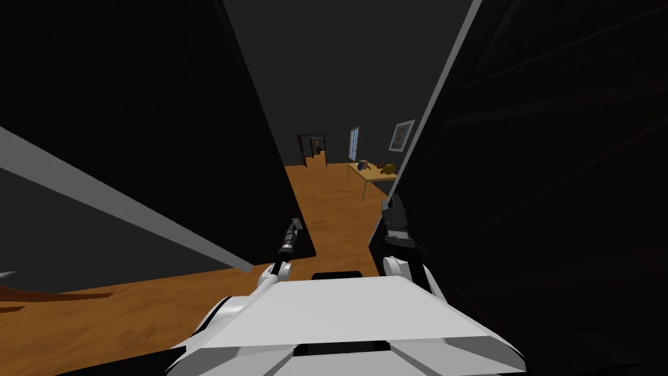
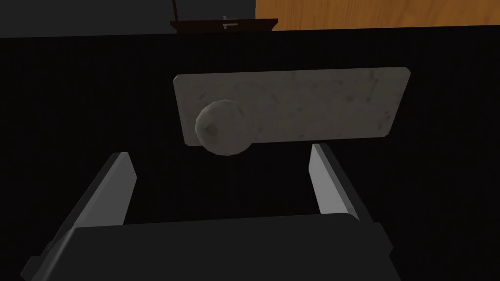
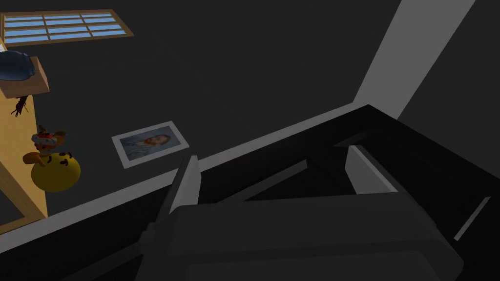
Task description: Pull the door open
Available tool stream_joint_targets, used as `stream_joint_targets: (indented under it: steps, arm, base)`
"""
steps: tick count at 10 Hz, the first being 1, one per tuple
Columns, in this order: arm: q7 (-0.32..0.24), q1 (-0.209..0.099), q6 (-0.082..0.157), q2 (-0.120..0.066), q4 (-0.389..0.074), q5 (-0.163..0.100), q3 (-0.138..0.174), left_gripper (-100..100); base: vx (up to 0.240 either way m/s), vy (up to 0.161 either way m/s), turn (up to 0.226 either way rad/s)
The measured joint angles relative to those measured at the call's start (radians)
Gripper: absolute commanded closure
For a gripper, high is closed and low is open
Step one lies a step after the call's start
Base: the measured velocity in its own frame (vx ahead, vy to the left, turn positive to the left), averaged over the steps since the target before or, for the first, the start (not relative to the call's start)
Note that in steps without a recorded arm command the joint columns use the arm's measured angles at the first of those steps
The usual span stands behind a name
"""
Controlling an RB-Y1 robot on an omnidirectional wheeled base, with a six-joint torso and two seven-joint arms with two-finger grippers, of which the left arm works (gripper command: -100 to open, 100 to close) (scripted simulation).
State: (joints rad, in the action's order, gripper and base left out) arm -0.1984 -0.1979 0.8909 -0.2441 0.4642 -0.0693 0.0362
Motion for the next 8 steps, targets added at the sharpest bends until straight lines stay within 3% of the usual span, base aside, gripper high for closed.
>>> stream_joint_targets:
  steps: [2, 4, 5, 8]
  arm:
    - [0.001, 0.037, -0.025, -0.021, 0.048, -0.028, 0.012, -100]
    - [0.001, 0.022, -0.011, -0.027, 0.013, -0.039, 0.018, -100]
    - [0.002, 0.021, -0.009, -0.027, 0.011, -0.039, 0.018, 100]
    - [0.002, 0.022, -0.013, -0.027, 0.012, -0.039, 0.017, 100]
  base:
    - [0.128, 0.010, -0.202]
    - [0.028, 0.009, 0.004]
    - [0.000, 0.000, 0.000]
    - [0.000, 0.000, 0.000]
